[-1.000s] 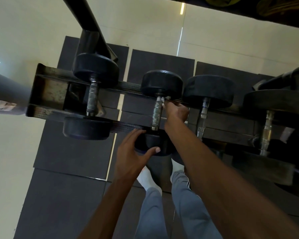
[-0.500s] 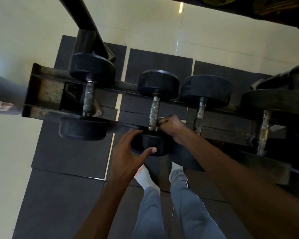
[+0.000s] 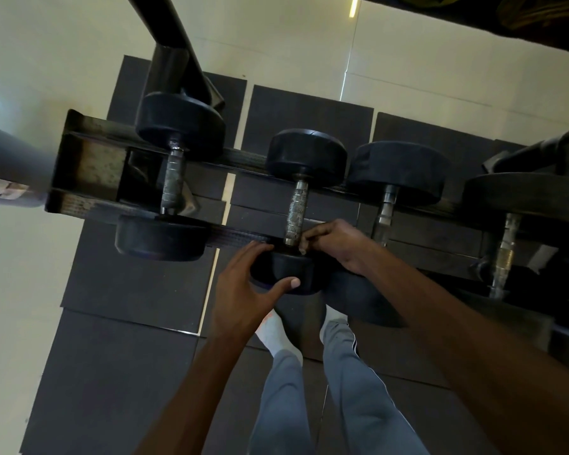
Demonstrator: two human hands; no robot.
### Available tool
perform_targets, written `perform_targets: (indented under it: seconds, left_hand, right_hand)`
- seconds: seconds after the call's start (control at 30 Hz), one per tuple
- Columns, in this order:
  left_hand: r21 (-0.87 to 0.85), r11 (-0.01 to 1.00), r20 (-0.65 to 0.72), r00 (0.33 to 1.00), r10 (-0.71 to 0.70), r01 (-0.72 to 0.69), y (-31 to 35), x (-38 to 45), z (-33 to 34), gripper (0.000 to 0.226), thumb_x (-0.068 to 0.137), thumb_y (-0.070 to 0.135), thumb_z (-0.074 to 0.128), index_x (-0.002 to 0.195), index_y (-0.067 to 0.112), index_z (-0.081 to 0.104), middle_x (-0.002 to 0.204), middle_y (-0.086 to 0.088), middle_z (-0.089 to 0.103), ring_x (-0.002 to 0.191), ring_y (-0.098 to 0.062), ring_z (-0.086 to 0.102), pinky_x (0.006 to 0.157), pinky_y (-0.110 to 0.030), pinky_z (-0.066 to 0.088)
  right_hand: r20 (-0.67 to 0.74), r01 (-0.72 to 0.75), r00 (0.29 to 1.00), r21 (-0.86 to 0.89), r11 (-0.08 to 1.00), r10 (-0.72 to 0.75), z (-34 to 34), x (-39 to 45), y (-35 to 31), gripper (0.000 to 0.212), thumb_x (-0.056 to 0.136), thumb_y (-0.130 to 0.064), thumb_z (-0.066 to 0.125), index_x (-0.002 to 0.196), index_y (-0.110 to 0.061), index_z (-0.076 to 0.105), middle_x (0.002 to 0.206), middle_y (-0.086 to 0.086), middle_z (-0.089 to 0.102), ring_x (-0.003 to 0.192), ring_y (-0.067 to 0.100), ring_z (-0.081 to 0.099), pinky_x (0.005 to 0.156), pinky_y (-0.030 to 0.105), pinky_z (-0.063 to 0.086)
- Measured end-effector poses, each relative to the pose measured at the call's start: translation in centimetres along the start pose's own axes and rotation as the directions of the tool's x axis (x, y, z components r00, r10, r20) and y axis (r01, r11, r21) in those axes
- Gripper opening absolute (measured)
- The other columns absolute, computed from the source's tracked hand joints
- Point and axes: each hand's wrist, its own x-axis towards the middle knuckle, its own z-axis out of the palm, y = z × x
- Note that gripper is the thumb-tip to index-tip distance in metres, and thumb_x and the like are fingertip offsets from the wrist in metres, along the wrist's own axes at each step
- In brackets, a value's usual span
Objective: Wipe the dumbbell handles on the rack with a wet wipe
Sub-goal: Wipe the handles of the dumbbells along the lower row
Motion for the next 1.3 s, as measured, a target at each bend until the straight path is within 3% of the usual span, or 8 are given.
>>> perform_targets:
  seconds: [0.1, 0.2, 0.4, 0.57, 0.8, 1.0, 1.13, 1.3]
  left_hand:
    - [-0.003, 1.000, -0.005, 1.000, -0.011, 0.011, -0.1, 0.1, 0.1, 0.071, 0.072, 0.049, 0.090, 0.130, 0.017, 0.066, 0.133, 0.004, 0.065, 0.124, -0.008, 0.059, 0.103, -0.034, 0.053]
    - [-0.004, 1.000, -0.006, 1.000, -0.012, 0.012, 0.1, 0.1, 0.1, 0.071, 0.072, 0.050, 0.090, 0.130, 0.017, 0.066, 0.132, 0.005, 0.065, 0.124, -0.007, 0.059, 0.103, -0.031, 0.052]
    - [-0.017, 1.000, -0.001, 1.000, -0.027, 0.027, -0.1, 0.0, 0.0, 0.074, 0.072, 0.061, 0.083, 0.131, 0.021, 0.065, 0.135, 0.007, 0.063, 0.128, -0.007, 0.056, 0.105, -0.036, 0.052]
    - [-0.017, 1.000, 0.003, 1.000, -0.018, 0.018, -0.1, 0.0, 0.1, 0.073, 0.073, 0.059, 0.085, 0.131, 0.019, 0.065, 0.134, 0.007, 0.063, 0.126, -0.005, 0.057, 0.104, -0.034, 0.053]
    - [0.003, 0.999, -0.010, 0.999, -0.032, 0.032, -0.1, 0.2, 0.2, 0.073, 0.072, 0.060, 0.083, 0.129, 0.018, 0.067, 0.133, 0.005, 0.065, 0.129, -0.012, 0.058, 0.103, -0.043, 0.053]
    - [0.009, 0.999, 0.012, 0.999, -0.034, 0.034, 0.0, 0.2, 0.1, 0.070, 0.072, 0.054, 0.087, 0.129, 0.018, 0.067, 0.132, 0.005, 0.065, 0.129, -0.013, 0.058, 0.104, -0.044, 0.052]
    - [0.016, 1.000, 0.004, 1.000, -0.026, 0.026, 0.1, 0.1, 0.0, 0.068, 0.072, 0.046, 0.092, 0.128, 0.017, 0.067, 0.131, 0.007, 0.065, 0.127, -0.010, 0.058, 0.104, -0.040, 0.052]
    - [0.039, 0.999, 0.033, 0.999, -0.024, 0.022, 0.4, 0.3, -0.3, 0.072, 0.072, 0.054, 0.089, 0.130, 0.019, 0.065, 0.130, 0.008, 0.064, 0.122, -0.005, 0.058, 0.102, -0.029, 0.052]
  right_hand:
    - [0.016, 0.002, 1.000, 0.026, 1.000, -0.002, -0.5, 0.4, -0.3, 0.015, 0.083, 0.017, 0.063, 0.086, 0.007, 0.074, 0.086, 0.021, 0.073, 0.083, 0.021, 0.068, 0.090, 0.033, 0.057]
    - [-0.029, -0.069, 0.997, 0.164, 0.984, 0.075, 1.2, 1.0, -0.4, 0.030, 0.082, 0.018, 0.059, 0.083, -0.007, 0.075, 0.089, 0.017, 0.072, 0.083, 0.027, 0.066, 0.090, 0.048, 0.058]
    - [-0.001, -0.011, 1.000, 0.462, 0.887, 0.013, 0.3, 2.5, -0.5, 0.037, 0.088, 0.023, 0.047, 0.078, -0.007, 0.068, 0.069, 0.002, 0.070, 0.076, 0.018, 0.064, 0.070, 0.025, 0.057]
    - [-0.054, 0.028, 0.998, 0.771, 0.637, 0.022, -0.9, 6.2, -3.7, 0.039, 0.096, 0.021, 0.037, 0.088, -0.009, 0.060, 0.087, 0.004, 0.062, 0.085, 0.013, 0.059, 0.082, 0.027, 0.053]
    - [0.319, -0.186, 0.947, 0.465, 0.866, 0.032, 0.4, 4.4, -0.3, 0.041, 0.095, 0.018, 0.035, 0.116, 0.005, 0.068, 0.115, 0.013, 0.074, 0.103, 0.018, 0.073, 0.090, 0.027, 0.059]
    - [0.116, 0.026, 0.987, 0.579, 0.815, -0.114, -0.5, 5.8, -3.6, 0.042, 0.097, 0.016, 0.033, 0.112, 0.000, 0.068, 0.106, 0.009, 0.076, 0.094, 0.015, 0.073, 0.078, 0.024, 0.059]
    - [0.203, -0.058, 0.979, 0.131, 0.990, 0.030, 0.7, 3.1, -1.0, 0.028, 0.095, 0.010, 0.052, 0.105, -0.002, 0.075, 0.108, 0.017, 0.075, 0.098, 0.027, 0.073, 0.092, 0.039, 0.060]
    - [0.081, -0.040, 0.995, -0.200, 0.979, 0.057, 0.4, 2.2, -1.4, 0.028, 0.088, 0.010, 0.056, 0.099, -0.003, 0.077, 0.096, 0.018, 0.075, 0.082, 0.026, 0.066, 0.087, 0.045, 0.059]
